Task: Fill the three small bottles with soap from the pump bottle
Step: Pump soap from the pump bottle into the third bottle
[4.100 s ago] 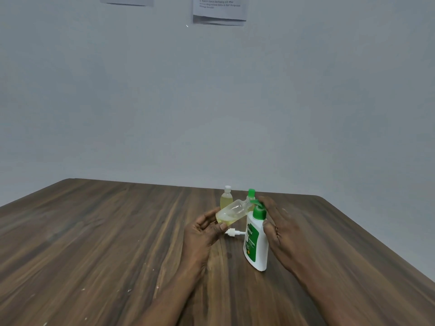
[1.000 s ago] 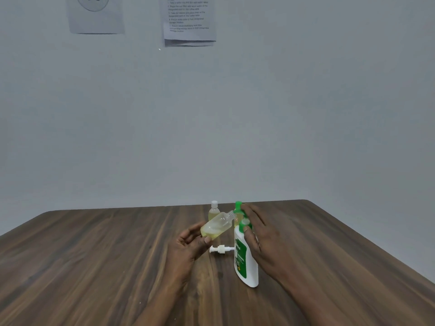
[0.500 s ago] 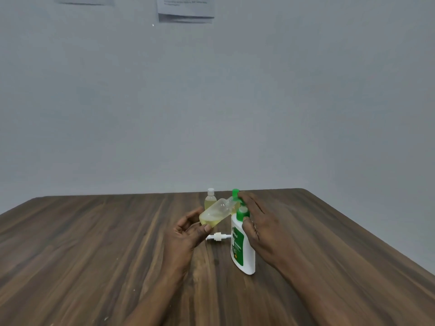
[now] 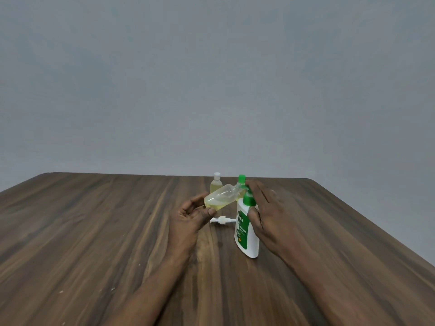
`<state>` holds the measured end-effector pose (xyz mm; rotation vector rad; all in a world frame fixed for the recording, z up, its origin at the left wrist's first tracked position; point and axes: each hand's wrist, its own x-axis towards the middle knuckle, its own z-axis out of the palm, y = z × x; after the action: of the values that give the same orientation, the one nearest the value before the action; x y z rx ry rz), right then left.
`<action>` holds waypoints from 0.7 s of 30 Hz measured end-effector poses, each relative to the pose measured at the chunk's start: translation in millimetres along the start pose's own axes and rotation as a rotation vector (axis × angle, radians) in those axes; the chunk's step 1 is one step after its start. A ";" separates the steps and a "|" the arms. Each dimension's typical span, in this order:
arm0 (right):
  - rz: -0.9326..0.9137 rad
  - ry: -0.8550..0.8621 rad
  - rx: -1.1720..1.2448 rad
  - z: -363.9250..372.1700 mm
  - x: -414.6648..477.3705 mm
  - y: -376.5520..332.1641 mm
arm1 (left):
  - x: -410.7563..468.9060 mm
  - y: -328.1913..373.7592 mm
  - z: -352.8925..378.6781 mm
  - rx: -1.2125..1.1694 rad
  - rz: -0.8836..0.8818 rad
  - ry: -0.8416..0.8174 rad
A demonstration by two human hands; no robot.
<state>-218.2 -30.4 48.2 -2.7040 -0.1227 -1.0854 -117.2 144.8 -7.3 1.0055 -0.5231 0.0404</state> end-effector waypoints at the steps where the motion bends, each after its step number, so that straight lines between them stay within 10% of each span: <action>1: 0.001 -0.005 0.002 0.3 -0.5 0.3 | -0.3 -0.3 -0.3 0.003 -0.001 0.001; 21: 0.002 0.016 0.025 -1.3 -0.1 -3.7 | -3.9 2.1 1.0 0.027 0.049 0.033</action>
<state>-219.7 -27.1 49.6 -2.6727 -0.1301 -1.0974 -121.6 145.9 -6.9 1.0167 -0.5188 0.1080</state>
